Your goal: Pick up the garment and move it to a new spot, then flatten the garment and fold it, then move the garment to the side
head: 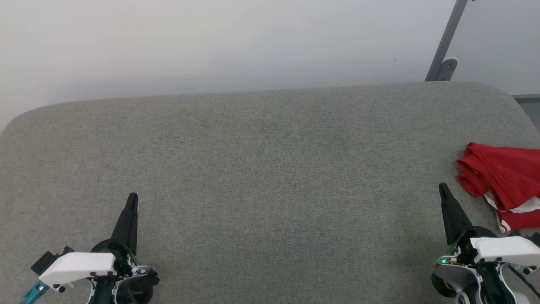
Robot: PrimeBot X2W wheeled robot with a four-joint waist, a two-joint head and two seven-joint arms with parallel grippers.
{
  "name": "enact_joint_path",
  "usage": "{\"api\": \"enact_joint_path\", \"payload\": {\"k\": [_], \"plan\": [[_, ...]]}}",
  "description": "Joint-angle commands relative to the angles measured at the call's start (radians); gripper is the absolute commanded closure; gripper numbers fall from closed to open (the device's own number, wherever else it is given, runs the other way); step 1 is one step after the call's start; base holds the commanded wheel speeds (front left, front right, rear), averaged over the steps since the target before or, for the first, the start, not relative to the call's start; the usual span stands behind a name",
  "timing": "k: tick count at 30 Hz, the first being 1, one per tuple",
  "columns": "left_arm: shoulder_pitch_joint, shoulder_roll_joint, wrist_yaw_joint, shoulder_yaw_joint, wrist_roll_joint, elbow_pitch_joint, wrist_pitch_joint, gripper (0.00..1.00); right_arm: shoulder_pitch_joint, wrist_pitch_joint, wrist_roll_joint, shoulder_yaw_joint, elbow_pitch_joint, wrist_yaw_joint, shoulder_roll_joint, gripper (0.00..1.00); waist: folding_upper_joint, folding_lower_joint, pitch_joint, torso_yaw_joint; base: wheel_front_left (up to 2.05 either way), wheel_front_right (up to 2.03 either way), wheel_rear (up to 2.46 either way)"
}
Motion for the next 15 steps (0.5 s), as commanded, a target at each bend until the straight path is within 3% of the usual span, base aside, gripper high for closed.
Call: {"api": "enact_joint_path", "payload": {"k": [1,15], "plan": [[-0.013,-0.002,0.002,0.003,0.003,0.000,0.004,1.00,-0.008,0.001,0.004,0.000,0.002,0.000,0.002,1.00,0.0000,0.0000,0.000,0.000,0.00,0.00,0.00],[-0.013,-0.003,0.002,0.004,0.004,0.000,0.005,1.00,-0.007,0.001,0.004,0.000,0.002,0.000,0.002,1.00,0.0000,0.0000,0.000,0.000,0.00,0.00,0.00]]}}
